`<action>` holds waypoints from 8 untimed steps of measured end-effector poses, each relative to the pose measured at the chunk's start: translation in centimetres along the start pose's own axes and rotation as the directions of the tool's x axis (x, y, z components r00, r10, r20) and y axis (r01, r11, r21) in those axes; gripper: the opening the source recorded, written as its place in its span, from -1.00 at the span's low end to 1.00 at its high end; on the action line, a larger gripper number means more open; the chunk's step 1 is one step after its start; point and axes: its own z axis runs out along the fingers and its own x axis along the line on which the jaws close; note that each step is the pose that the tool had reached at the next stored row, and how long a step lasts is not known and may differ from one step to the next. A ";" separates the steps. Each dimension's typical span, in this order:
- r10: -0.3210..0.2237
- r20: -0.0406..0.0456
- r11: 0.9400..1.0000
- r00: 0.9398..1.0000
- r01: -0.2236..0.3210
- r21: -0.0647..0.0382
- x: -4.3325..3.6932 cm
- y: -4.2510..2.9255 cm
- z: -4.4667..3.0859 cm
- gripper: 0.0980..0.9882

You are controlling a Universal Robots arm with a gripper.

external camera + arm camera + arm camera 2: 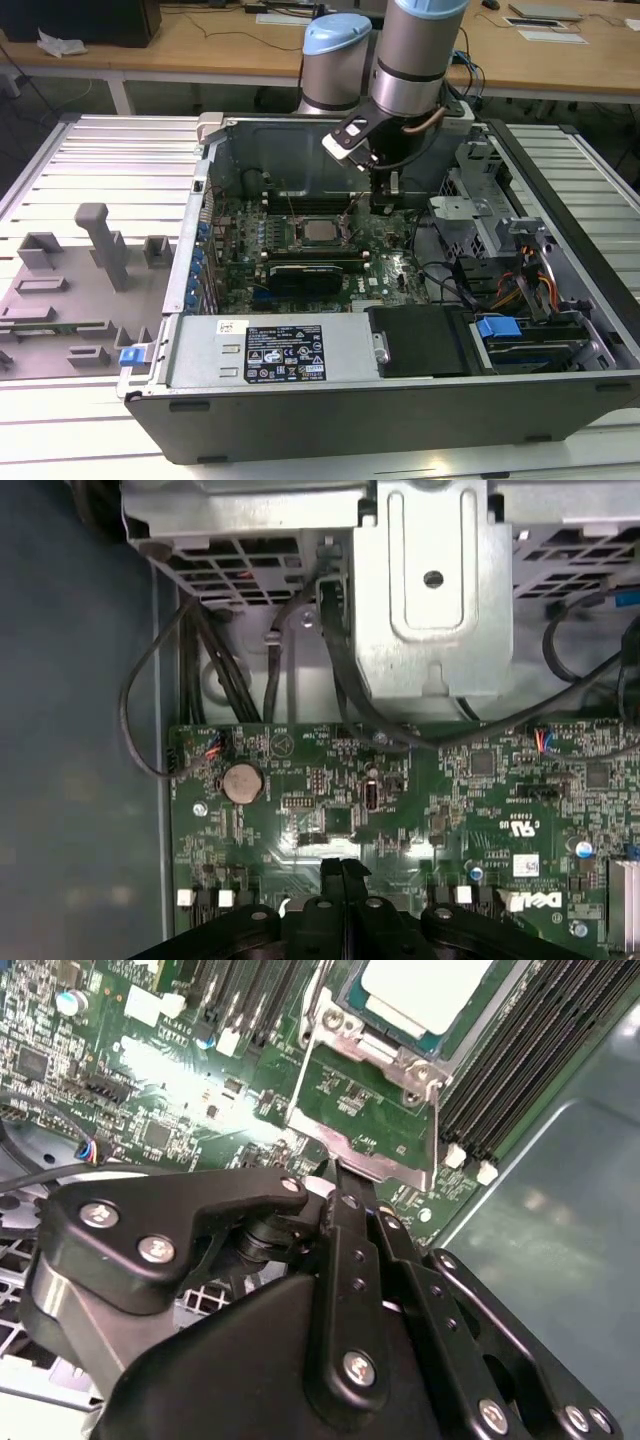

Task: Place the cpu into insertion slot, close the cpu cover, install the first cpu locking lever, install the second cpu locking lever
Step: 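Close the cpu cover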

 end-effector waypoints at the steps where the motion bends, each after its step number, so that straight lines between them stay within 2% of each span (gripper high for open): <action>1: 0.000 0.000 1.000 1.000 0.000 -0.003 0.02 -0.21 0.00 -0.98; 6: -0.002 -0.001 1.000 1.000 0.001 -0.031 0.15 -2.12 -0.01 -0.98; 8: -0.002 -0.001 0.999 1.000 0.002 -0.035 0.18 -2.44 -0.01 -0.98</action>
